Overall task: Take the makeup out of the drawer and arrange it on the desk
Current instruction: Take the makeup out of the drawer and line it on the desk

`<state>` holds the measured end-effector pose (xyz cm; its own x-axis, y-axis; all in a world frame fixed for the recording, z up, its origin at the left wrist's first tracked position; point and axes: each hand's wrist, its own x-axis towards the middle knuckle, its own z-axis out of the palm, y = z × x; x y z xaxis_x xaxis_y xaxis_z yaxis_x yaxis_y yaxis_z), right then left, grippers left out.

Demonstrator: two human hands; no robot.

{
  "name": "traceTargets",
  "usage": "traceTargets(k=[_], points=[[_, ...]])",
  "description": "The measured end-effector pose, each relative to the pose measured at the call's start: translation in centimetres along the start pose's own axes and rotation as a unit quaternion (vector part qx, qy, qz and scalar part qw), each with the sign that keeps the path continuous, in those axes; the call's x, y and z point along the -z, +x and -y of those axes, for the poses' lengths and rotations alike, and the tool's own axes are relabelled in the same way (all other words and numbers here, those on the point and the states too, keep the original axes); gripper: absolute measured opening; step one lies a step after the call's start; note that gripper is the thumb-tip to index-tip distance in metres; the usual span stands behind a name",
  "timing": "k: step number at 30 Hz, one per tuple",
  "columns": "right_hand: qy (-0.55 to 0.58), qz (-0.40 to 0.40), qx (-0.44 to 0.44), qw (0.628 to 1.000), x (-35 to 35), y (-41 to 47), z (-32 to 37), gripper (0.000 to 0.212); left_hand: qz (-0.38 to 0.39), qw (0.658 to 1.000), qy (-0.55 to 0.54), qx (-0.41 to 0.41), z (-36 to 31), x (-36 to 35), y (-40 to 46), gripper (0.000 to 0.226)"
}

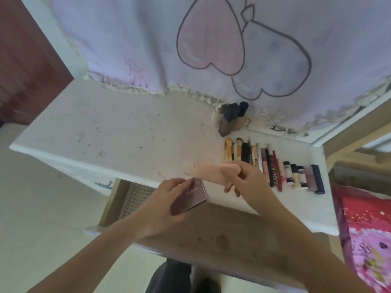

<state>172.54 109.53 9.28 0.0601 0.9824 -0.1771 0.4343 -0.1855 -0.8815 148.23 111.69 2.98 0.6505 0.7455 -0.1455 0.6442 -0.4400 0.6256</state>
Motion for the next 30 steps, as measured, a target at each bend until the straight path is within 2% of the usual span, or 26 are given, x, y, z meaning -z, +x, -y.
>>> traceTargets(k=[3,5,7,9,11,14,17,21,23,24,26,28,30], points=[[-0.038,-0.111,0.028,0.993,3.0,6.0,3.4,0.011,-0.035,0.996,0.063,-0.046,0.0,3.4,6.3,0.077],[-0.110,-0.133,0.059,0.983,4.1,10.3,5.7,0.011,-0.029,0.987,0.138,-0.077,0.6,4.2,10.6,0.072],[-0.240,-0.122,0.084,0.959,4.3,14.2,7.3,0.016,-0.013,0.978,0.178,-0.106,1.3,3.8,13.6,0.065],[-0.395,-0.086,0.094,0.910,3.7,17.3,7.9,0.020,0.022,0.972,0.199,-0.126,2.0,2.8,15.5,0.065],[-0.502,-0.049,0.089,0.859,2.6,19.1,8.0,0.024,0.055,0.968,0.206,-0.132,2.5,2.0,16.5,0.068],[-0.566,-0.003,0.081,0.820,1.0,20.0,7.1,0.032,0.074,0.970,0.189,-0.136,2.8,0.9,17.1,0.067],[-0.601,-0.008,0.094,0.794,0.5,20.5,5.8,0.032,0.084,0.975,0.158,-0.132,2.0,0.2,17.5,0.065],[-0.588,-0.015,0.101,0.803,0.5,20.9,5.5,0.030,0.087,0.980,0.145,-0.101,1.5,0.0,17.2,0.065],[-0.582,-0.006,0.095,0.808,0.5,20.6,5.6,0.034,0.060,0.985,0.140,-0.082,1.6,0.5,15.9,0.065],[-0.579,-0.002,0.086,0.810,0.6,20.4,5.8,0.036,0.022,0.989,0.124,-0.077,1.8,0.9,14.7,0.062],[-0.560,-0.022,0.088,0.824,0.9,19.5,6.5,0.038,-0.113,0.990,0.044,-0.066,2.5,1.7,11.2,0.044],[-0.479,-0.072,0.135,0.864,0.5,17.4,7.1,0.035,-0.219,0.975,-0.033,0.004,3.9,2.1,6.7,0.025],[-0.319,-0.070,0.195,0.925,-1.8,13.5,6.9,0.025,-0.233,0.958,-0.095,0.139,5.7,2.0,2.0,0.023]])
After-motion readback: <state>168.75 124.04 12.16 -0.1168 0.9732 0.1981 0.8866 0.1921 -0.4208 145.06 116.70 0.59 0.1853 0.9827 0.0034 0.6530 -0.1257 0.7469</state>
